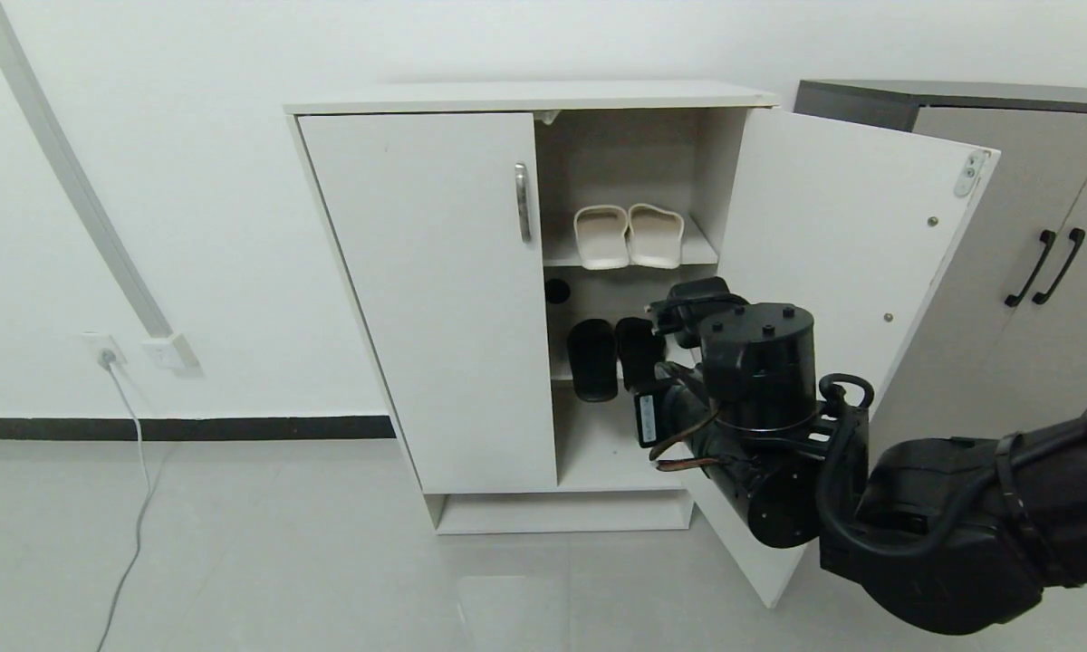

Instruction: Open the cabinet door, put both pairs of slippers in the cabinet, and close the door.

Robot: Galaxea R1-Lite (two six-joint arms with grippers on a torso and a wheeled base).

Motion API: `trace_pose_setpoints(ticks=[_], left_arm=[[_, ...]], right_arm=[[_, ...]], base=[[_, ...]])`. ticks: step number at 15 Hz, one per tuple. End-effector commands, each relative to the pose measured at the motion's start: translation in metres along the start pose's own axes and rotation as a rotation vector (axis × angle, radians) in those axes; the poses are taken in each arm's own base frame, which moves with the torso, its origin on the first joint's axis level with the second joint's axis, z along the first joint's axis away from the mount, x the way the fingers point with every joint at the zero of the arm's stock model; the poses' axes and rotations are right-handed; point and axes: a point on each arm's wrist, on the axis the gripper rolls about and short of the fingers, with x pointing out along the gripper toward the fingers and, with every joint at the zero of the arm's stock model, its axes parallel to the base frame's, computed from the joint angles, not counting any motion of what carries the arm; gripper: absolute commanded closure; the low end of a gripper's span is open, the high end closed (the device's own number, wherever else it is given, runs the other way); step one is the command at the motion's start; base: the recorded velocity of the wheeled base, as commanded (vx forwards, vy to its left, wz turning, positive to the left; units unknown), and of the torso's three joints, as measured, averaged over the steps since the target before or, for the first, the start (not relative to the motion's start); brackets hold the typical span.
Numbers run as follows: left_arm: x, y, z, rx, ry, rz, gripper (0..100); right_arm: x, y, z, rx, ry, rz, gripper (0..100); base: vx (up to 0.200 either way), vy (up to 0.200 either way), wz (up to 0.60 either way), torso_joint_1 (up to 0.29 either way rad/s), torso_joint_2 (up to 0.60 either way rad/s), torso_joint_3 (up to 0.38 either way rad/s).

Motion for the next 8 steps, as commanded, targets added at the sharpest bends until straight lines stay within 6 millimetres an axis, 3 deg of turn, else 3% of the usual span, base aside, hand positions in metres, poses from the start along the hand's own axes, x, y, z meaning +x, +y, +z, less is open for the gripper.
trace_pose_setpoints(ticks=[1, 7, 8], left_arm=[[0.0000, 0.0000, 0.0000, 0.000, 0.000, -0.001, 100], [0.0000, 0.0000, 0.0000, 0.000, 0.000, -0.001, 100], [0.0000, 0.0000, 0.0000, 0.001, 0.000, -0.001, 100]], right_arm=[[0.0035, 0.0003, -0.0039, -0.006, 0.009, -0.006, 100], [0.0048, 0.0003, -0.0060, -0.014, 0.017, -0.009, 100], [0.0054, 0.0000, -0.0065, -0.014, 0.018, -0.011, 100]], base=[[0.000, 0.000, 0.00, 0.000, 0.00, 0.000], [0.000, 0.000, 0.00, 0.000, 0.00, 0.000], [0.000, 0.000, 0.00, -0.002, -0.20, -0.217]])
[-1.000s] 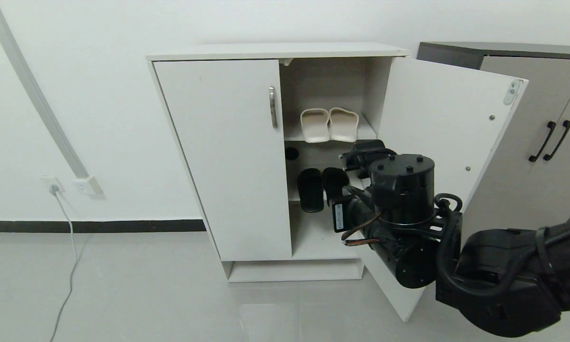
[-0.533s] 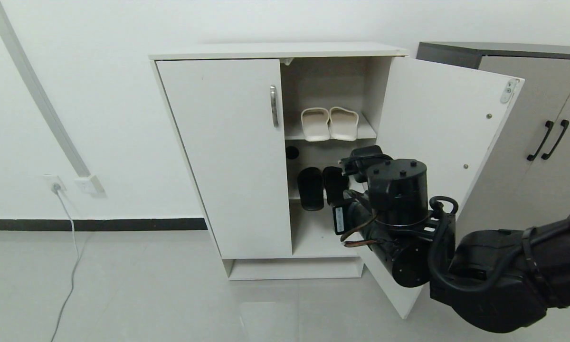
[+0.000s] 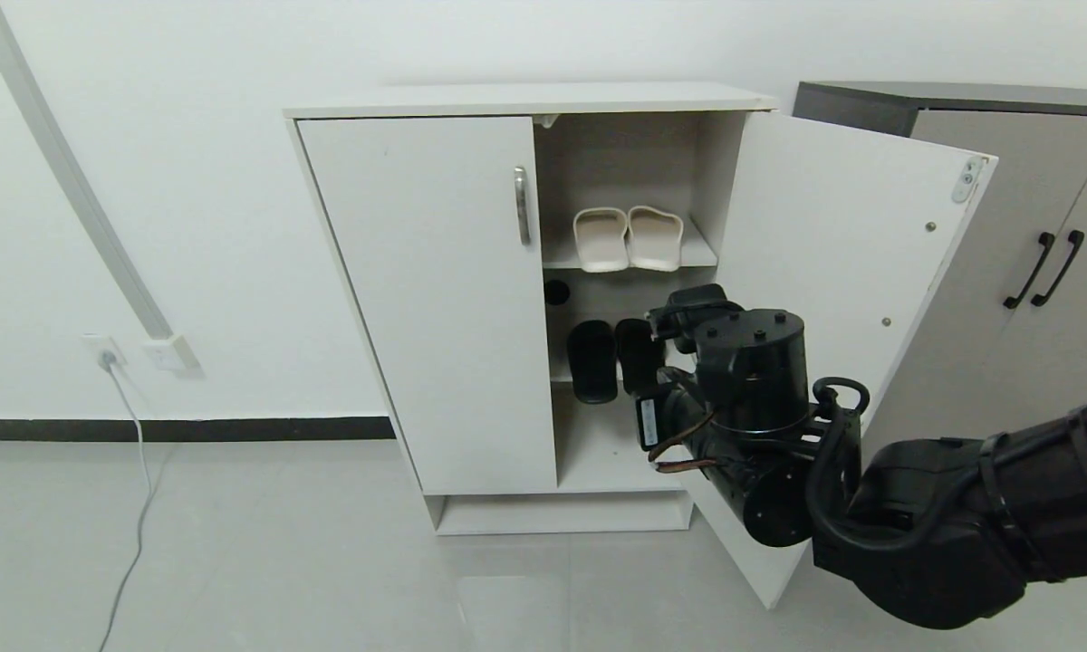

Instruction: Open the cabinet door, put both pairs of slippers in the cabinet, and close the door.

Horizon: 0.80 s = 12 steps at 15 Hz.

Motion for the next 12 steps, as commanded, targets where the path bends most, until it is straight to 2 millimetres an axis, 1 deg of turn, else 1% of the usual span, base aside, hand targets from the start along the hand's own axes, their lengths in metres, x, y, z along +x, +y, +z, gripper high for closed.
trace_pose_setpoints(ticks=[1, 3, 6, 12], left_arm=[[0.0000, 0.0000, 0.0000, 0.001, 0.000, 0.000, 100], [0.0000, 0.0000, 0.0000, 0.001, 0.000, 0.000, 100], [0.0000, 0.0000, 0.0000, -0.001, 0.000, 0.001, 100], [0.0000, 0.0000, 0.0000, 0.001, 0.000, 0.001, 100]], right_arm=[[0.0019, 0.0007, -0.0025, -0.004, 0.006, -0.002, 100], [0.0023, 0.0002, -0.0024, -0.003, 0.005, -0.004, 100], [0.0027, 0.0004, -0.0048, -0.009, 0.012, -0.004, 100], [0.0052, -0.0006, -0.0066, -0.010, 0.016, -0.010, 100]], base=[[0.000, 0.000, 0.00, 0.002, -0.23, -0.295], [0.000, 0.000, 0.00, 0.012, -0.21, -0.366], [0.000, 0.000, 0.00, 0.035, -0.55, -0.375], [0.000, 0.000, 0.00, 0.117, -0.46, -0.348]])
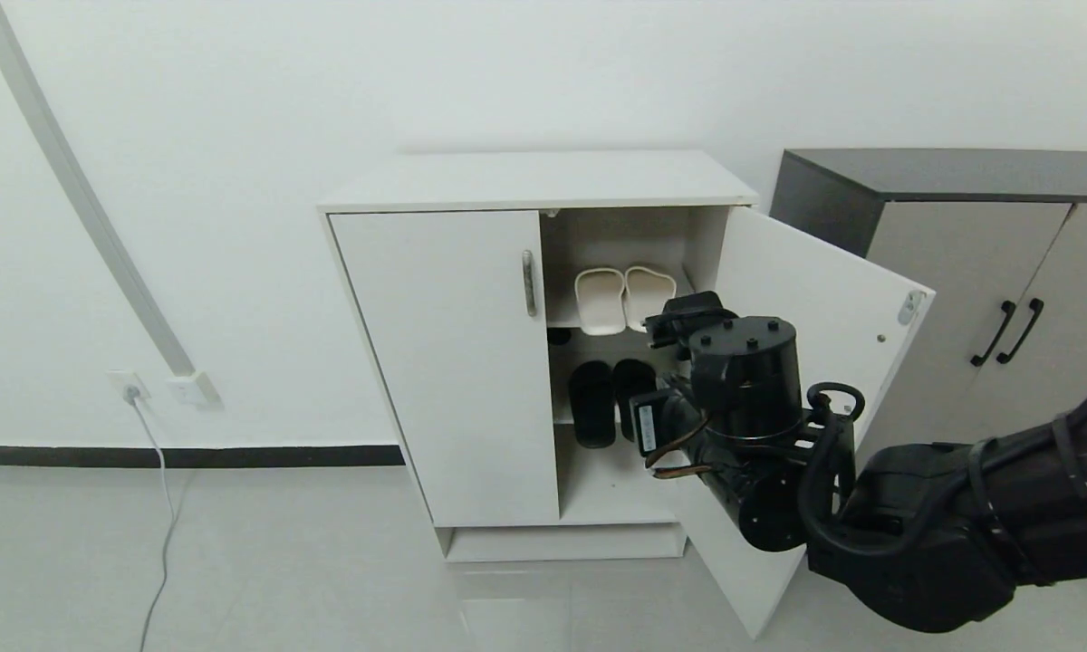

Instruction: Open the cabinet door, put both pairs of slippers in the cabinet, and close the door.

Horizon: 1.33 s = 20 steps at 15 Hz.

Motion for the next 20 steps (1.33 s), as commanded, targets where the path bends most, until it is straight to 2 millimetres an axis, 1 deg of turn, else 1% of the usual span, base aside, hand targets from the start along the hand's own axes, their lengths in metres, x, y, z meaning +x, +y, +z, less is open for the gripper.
trace_pose_setpoints(ticks=[1, 10, 16, 18, 20], left_arm=[[0.0000, 0.0000, -0.0001, 0.000, 0.000, 0.001, 100], [0.0000, 0.0000, -0.0001, -0.001, 0.000, -0.001, 100], [0.0000, 0.0000, -0.0001, -0.001, 0.000, -0.001, 100], [0.0000, 0.0000, -0.0001, -0.001, 0.000, 0.001, 100], [0.0000, 0.0000, -0.0001, -0.001, 0.000, -0.001, 100]], right_arm=[[0.0007, 0.0002, -0.0009, -0.001, 0.002, -0.001, 100], [0.0019, 0.0010, -0.0034, -0.006, 0.008, -0.001, 100], [0.0048, -0.0026, -0.0044, -0.009, 0.014, -0.013, 100], [0.0068, -0.0042, -0.0090, -0.029, 0.023, -0.020, 100], [0.0067, -0.0042, -0.0094, -0.032, 0.025, -0.017, 100]], base=[[0.000, 0.000, 0.00, 0.134, -0.47, -0.320], [0.000, 0.000, 0.00, 0.179, -0.49, -0.319], [0.000, 0.000, 0.00, 0.228, -0.55, -0.323], [0.000, 0.000, 0.00, 0.256, -0.58, -0.332], [0.000, 0.000, 0.00, 0.144, -0.32, -0.175]])
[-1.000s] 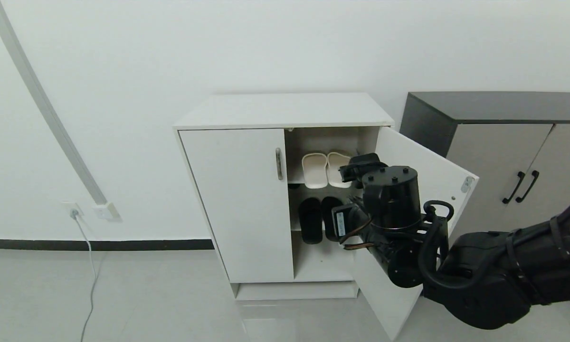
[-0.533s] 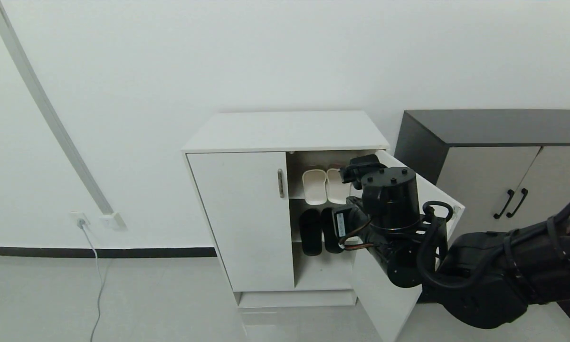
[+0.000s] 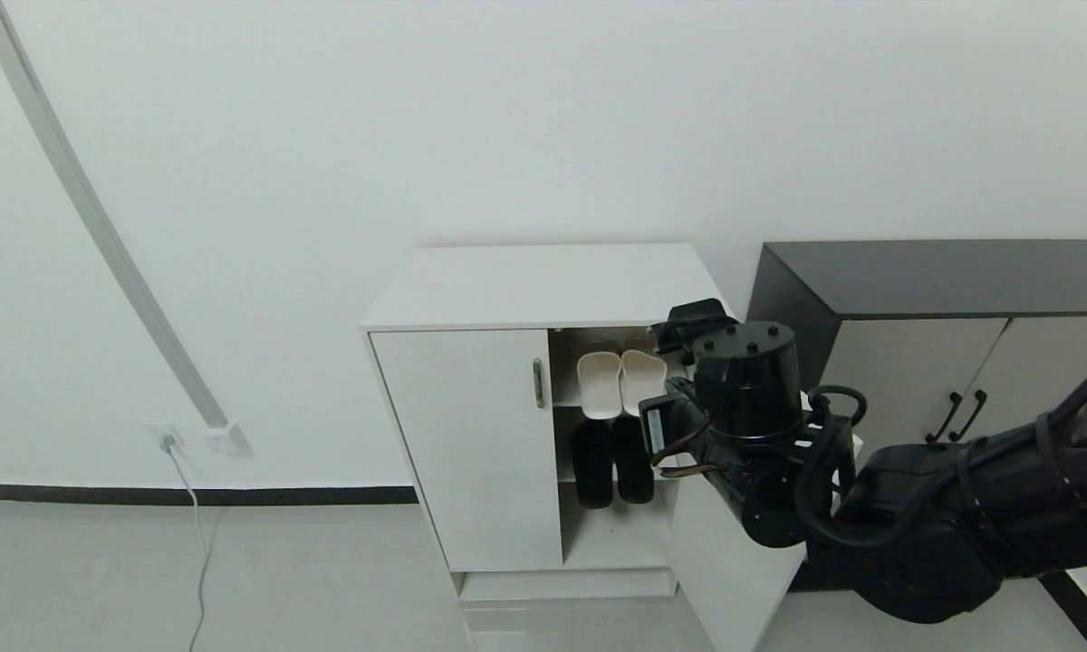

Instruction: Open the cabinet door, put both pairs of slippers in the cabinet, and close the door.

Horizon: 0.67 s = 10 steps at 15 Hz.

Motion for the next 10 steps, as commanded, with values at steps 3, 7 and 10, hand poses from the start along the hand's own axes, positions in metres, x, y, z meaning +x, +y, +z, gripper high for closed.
trace_pose_setpoints(ticks=[3, 7, 10], left_arm=[[0.0000, 0.0000, -0.0001, 0.001, 0.001, 0.001, 100], [0.0000, 0.0000, -0.0001, 0.001, 0.001, 0.000, 100], [0.0000, 0.0000, -0.0001, 0.001, 0.001, 0.000, 100]], right_arm=[[0.0007, 0.0002, -0.0016, -0.003, 0.004, 0.000, 100], [0.0003, 0.0000, -0.0016, -0.003, 0.004, 0.005, 100], [0.0024, -0.0027, -0.0011, 0.000, 0.004, -0.003, 100]], base=[[0.000, 0.000, 0.00, 0.036, -0.07, -0.037], [0.000, 0.000, 0.00, 0.000, 0.00, 0.000], [0.000, 0.000, -0.60, -0.001, 0.00, -0.001]])
